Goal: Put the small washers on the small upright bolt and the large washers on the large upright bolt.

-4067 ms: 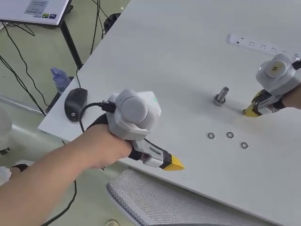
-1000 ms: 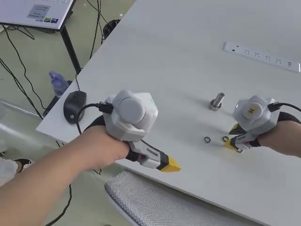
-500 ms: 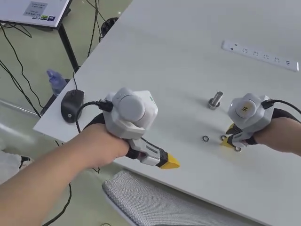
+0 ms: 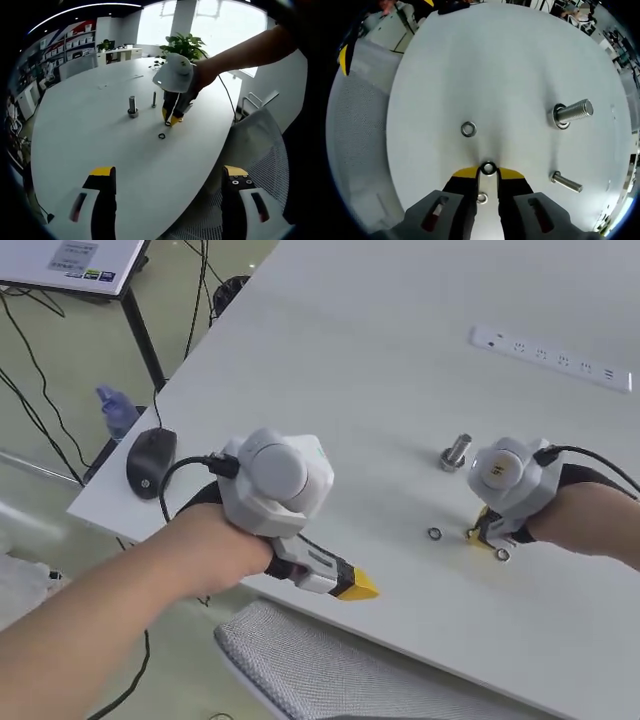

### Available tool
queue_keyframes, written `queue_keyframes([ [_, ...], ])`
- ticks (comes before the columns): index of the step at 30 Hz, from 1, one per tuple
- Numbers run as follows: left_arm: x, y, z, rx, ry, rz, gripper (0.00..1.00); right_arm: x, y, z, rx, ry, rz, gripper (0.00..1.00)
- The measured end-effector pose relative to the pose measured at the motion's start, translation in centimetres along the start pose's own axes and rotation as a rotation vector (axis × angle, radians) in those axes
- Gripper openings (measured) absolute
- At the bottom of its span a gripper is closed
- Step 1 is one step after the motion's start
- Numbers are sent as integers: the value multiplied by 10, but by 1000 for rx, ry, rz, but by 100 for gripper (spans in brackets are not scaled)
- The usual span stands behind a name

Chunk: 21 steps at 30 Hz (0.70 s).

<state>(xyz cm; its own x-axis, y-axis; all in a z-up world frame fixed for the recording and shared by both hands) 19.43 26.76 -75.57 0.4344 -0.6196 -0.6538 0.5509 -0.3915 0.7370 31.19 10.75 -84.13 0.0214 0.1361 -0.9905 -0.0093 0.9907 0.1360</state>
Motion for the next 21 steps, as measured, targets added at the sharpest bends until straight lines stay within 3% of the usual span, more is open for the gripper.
queue_keyframes([
  [5, 2, 1, 3, 3, -5, -1, 86, -1, -1, -1, -4, -3, -27, 14],
  [11, -3, 3, -1, -3, 13, 9, 86, -3, -4, 2, 51, 4, 33, 12],
  [21, -4, 2, -1, 6, 15, 0, 86, -4, -4, 0, 39, 11, 21, 12],
])
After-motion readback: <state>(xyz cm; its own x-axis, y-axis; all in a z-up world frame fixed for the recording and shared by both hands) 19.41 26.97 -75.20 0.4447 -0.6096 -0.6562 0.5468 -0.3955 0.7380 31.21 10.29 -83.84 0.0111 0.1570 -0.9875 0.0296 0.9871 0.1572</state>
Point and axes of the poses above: the centre of the closed fingertips' face, and the gripper's own axes: x roughly forward along the fingers, z roughly to its right, y roughly out of its top, the point moved 3 cm from there along -x, roughly backward along the fingers, and after that the axes turned 1 degree about -x, right-handed, at the moved point
